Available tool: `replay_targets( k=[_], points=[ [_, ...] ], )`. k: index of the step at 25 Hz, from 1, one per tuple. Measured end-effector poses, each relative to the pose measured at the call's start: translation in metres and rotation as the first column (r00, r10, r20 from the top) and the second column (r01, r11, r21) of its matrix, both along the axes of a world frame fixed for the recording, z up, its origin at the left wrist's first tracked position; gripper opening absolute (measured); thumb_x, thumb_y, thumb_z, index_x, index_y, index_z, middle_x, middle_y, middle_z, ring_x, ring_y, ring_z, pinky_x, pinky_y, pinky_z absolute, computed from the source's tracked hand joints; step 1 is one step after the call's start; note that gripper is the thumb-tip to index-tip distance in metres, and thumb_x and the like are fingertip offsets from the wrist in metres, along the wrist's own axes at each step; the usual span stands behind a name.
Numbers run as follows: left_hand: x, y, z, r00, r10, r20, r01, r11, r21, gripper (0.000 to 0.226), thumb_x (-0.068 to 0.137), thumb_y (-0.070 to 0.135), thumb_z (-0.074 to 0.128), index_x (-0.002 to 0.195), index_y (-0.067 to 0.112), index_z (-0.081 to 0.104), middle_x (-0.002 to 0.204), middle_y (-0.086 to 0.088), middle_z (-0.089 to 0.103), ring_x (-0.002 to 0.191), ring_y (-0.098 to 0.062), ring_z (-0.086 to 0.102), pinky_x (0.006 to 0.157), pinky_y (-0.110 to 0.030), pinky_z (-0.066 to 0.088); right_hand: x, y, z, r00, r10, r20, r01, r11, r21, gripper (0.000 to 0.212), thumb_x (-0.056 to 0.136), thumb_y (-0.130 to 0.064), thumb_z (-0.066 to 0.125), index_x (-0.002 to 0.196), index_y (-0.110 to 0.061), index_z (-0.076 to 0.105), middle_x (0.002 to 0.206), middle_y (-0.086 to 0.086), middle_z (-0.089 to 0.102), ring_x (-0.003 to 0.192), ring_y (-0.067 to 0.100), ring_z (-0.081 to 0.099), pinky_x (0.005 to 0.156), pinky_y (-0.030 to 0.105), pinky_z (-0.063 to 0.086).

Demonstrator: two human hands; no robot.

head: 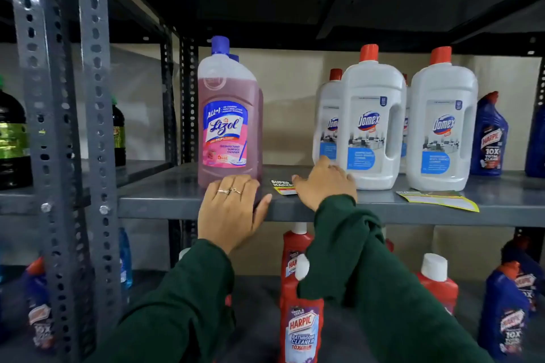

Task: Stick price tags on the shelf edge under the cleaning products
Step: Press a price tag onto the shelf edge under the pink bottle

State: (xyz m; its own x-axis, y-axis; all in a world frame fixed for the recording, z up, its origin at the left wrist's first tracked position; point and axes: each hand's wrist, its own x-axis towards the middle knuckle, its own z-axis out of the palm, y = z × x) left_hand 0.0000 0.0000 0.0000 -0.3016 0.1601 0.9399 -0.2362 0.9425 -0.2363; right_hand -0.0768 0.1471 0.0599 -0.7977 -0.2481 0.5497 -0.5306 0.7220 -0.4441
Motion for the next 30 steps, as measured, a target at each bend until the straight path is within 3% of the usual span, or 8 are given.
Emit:
replay_targets(
  k=[4, 9, 12, 15, 18, 20, 25, 30],
  points=[
    [0.001, 0.004, -0.002, 0.994, 0.105, -0.025, -0.107, 0.990, -0.095, 0.039, 0.096, 0.033, 0.035, 0.071, 0.009, 0.053, 0.066, -0.012, 0.056, 0.058, -0.028, 0.047, 0.053, -0.039, 0.027, -0.002, -0.001, 0.010, 0.960, -0.076, 0.270, 0.044, 0.992, 0.120, 0.060, 0.079, -0.037, 0.059, 0.124, -0.006, 0.033, 0.125, 0.016, 0.054, 0.113, 0.035, 0.049, 0.095, 0.041, 0.040],
    [0.003, 0.006, -0.001, 0.996, 0.086, -0.006, -0.086, 0.995, -0.053, 0.041, 0.097, 0.036, 0.035, 0.071, 0.009, 0.051, 0.065, -0.012, 0.055, 0.060, -0.028, 0.047, 0.054, -0.040, 0.028, 0.006, 0.004, -0.002, 0.996, 0.065, -0.059, -0.078, 0.961, -0.264, 0.027, 0.079, -0.009, 0.058, 0.102, -0.012, 0.044, 0.112, 0.012, 0.055, 0.094, 0.034, 0.055, 0.081, 0.040, 0.043],
    [0.008, 0.016, 0.004, 0.992, -0.124, 0.028, 0.114, 0.964, 0.239, 0.046, 0.095, 0.045, 0.030, 0.100, 0.006, 0.052, 0.088, -0.016, 0.063, 0.076, -0.031, 0.054, 0.065, -0.040, 0.038, 0.015, 0.016, -0.007, 0.952, 0.247, -0.179, -0.304, 0.739, -0.600, 0.030, 0.080, -0.003, 0.061, 0.097, -0.022, 0.046, 0.098, 0.001, 0.055, 0.086, 0.018, 0.052, 0.082, 0.038, 0.046],
    [0.019, 0.017, 0.018, 0.881, -0.474, -0.012, 0.403, 0.736, 0.544, 0.046, 0.091, 0.043, 0.043, 0.122, 0.009, 0.045, 0.113, -0.013, 0.060, 0.100, -0.028, 0.055, 0.080, -0.041, 0.043, 0.025, 0.019, -0.019, 0.826, 0.533, -0.187, -0.502, 0.541, -0.675, 0.039, 0.082, -0.001, 0.062, 0.106, -0.030, 0.050, 0.092, -0.003, 0.056, 0.090, 0.019, 0.058, 0.086, 0.035, 0.051],
    [0.033, 0.009, 0.022, 0.842, -0.537, 0.055, 0.389, 0.673, 0.629, 0.017, 0.094, 0.025, 0.051, 0.097, 0.012, 0.062, 0.087, -0.001, 0.063, 0.089, -0.023, 0.056, 0.070, -0.026, 0.039, 0.038, 0.013, -0.034, 0.798, 0.573, -0.187, -0.565, 0.603, -0.563, 0.034, 0.084, -0.005, 0.059, 0.095, -0.038, 0.060, 0.098, 0.008, 0.060, 0.092, 0.024, 0.061, 0.088, 0.042, 0.052],
    [0.045, 0.003, 0.021, 0.856, -0.508, 0.097, 0.353, 0.711, 0.608, 0.013, 0.093, 0.020, 0.054, 0.090, 0.012, 0.065, 0.084, -0.002, 0.063, 0.086, -0.020, 0.052, 0.064, -0.019, 0.032, 0.046, 0.013, -0.034, 0.789, 0.579, -0.206, -0.591, 0.622, -0.513, 0.025, 0.085, -0.005, 0.060, 0.087, -0.030, 0.061, 0.094, 0.006, 0.058, 0.086, 0.018, 0.059, 0.082, 0.029, 0.051],
    [0.070, -0.018, 0.016, 0.837, -0.519, 0.174, 0.347, 0.749, 0.565, 0.008, 0.087, 0.011, 0.061, 0.087, 0.009, 0.068, 0.114, -0.004, 0.062, 0.101, -0.011, 0.051, 0.088, -0.024, 0.033, 0.062, 0.010, -0.039, 0.818, 0.509, -0.267, -0.554, 0.823, -0.127, 0.011, 0.087, -0.018, 0.059, 0.085, -0.012, 0.068, 0.087, 0.004, 0.067, 0.090, 0.019, 0.050, 0.080, 0.028, 0.040],
    [0.076, -0.025, 0.004, 0.833, -0.506, 0.223, 0.320, 0.771, 0.550, 0.012, 0.088, 0.018, 0.059, 0.087, 0.010, 0.067, 0.120, -0.006, 0.062, 0.119, -0.019, 0.045, 0.105, -0.039, 0.027, 0.060, -0.003, -0.052, 0.851, 0.447, -0.274, -0.487, 0.868, -0.095, 0.015, 0.082, -0.019, 0.066, 0.076, -0.006, 0.071, 0.097, 0.007, 0.061, 0.095, 0.024, 0.050, 0.095, 0.043, 0.041]
  ],
)
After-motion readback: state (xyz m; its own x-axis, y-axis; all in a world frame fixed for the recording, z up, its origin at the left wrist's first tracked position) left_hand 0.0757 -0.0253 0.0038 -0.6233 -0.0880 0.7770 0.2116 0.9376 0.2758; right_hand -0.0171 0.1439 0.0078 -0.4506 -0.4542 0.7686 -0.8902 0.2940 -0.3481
